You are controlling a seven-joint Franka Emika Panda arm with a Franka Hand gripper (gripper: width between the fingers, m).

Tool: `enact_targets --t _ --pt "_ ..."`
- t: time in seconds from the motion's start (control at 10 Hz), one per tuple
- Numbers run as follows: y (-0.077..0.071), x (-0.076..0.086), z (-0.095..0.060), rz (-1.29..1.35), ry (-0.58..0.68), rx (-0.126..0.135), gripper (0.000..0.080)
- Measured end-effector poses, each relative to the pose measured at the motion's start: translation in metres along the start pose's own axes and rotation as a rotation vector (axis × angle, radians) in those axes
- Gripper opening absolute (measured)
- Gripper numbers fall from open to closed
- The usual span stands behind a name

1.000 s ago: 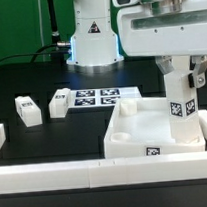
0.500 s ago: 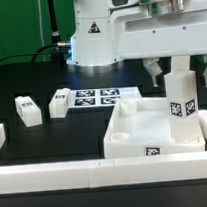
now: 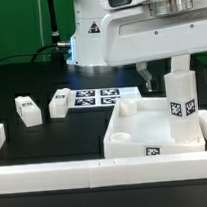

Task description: Assemble desk

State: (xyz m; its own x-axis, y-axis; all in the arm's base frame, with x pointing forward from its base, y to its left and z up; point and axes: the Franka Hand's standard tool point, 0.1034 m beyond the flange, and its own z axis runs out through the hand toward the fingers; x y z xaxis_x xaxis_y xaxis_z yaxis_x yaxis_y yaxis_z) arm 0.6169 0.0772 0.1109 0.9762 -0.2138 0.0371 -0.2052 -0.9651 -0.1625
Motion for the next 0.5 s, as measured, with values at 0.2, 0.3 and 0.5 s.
enact_targets --t 0.2,0.3,0.5 --pt "-0.0003 0.0022 -0.0014 -0.234 0.001 -0.033 0.0648" --pt "-0.0008 0.0040 -0.0030 -0.338 -0.009 -0.043 0.0649" --pt "-0.0006 0.0063 -0.0037 -0.508 -0.013 -0.056 0.0648"
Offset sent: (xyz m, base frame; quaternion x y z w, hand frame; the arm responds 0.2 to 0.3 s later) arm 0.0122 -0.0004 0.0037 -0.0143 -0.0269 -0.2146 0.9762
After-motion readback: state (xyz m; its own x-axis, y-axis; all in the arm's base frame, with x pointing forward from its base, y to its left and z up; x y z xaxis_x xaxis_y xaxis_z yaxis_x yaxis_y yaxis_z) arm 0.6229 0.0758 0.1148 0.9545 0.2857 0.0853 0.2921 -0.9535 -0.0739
